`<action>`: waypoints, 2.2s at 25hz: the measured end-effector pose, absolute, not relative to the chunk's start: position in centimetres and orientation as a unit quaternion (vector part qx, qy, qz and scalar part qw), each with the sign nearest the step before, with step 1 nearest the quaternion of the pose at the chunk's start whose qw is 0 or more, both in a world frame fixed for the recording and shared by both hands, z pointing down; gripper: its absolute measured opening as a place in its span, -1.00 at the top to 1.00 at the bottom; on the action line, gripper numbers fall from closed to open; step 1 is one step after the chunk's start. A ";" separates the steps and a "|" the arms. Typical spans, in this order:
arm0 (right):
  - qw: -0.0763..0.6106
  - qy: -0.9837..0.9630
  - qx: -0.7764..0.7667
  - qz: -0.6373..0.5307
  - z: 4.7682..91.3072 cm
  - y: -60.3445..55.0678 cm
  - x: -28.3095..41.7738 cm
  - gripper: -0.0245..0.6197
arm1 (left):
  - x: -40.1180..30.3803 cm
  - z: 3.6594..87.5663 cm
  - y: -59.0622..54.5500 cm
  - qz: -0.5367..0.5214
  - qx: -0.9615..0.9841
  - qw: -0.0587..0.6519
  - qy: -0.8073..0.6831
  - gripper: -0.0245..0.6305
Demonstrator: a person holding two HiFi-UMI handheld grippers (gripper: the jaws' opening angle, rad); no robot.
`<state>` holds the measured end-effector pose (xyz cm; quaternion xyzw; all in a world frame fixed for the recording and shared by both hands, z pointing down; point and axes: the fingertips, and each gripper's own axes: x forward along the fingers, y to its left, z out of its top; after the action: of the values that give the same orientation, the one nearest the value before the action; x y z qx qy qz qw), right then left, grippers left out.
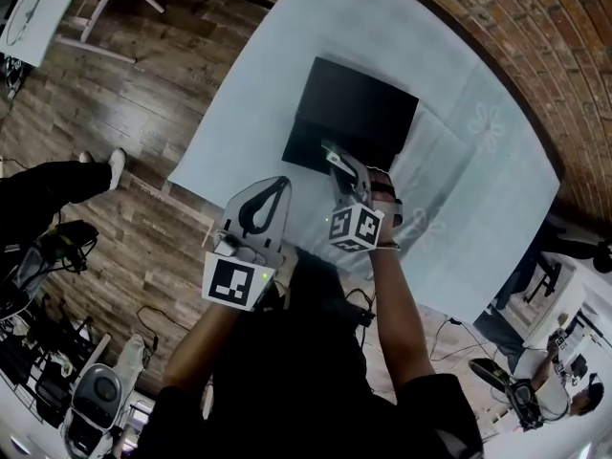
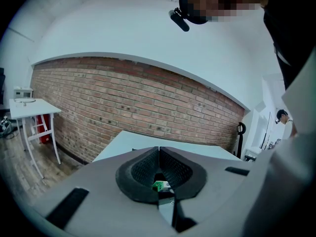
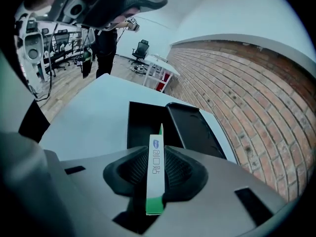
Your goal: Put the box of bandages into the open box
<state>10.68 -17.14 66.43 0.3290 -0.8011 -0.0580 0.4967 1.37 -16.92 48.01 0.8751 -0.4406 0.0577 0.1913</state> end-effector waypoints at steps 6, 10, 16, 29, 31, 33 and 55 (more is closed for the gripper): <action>0.494 -0.800 0.329 -0.085 66.5 -17.2 10.5 0.59 | 1.6 48.0 -16.4 0.060 0.877 0.191 -0.437 0.82; 0.502 -0.796 0.319 -0.111 66.7 -17.4 10.6 0.60 | 2.2 48.0 -16.2 0.056 0.877 0.192 -0.436 0.82; 0.497 -0.795 0.324 -0.126 66.8 -18.5 10.3 0.60 | 2.0 48.2 -16.1 0.058 0.877 0.193 -0.435 0.82; 0.499 -0.793 0.321 -0.140 67.6 -19.2 10.5 0.59 | 2.3 48.3 -15.4 0.061 0.877 0.193 -0.436 0.82; 0.499 -0.792 0.322 -0.143 67.7 -19.4 10.5 0.59 | 2.3 48.3 -15.3 0.060 0.876 0.194 -0.438 0.82; 0.499 -0.792 0.321 -0.144 68.0 -19.5 10.4 0.58 | 2.3 48.4 -15.2 0.059 0.875 0.194 -0.439 0.82; 0.482 -0.823 0.296 -0.045 69.1 -19.4 10.1 0.46 | 1.5 49.6 -15.8 0.065 0.875 0.203 -0.434 0.82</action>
<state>10.14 -19.38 69.14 0.2965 -0.8231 -0.0455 0.4822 1.49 -15.78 49.56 0.8751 -0.4343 0.0654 0.2034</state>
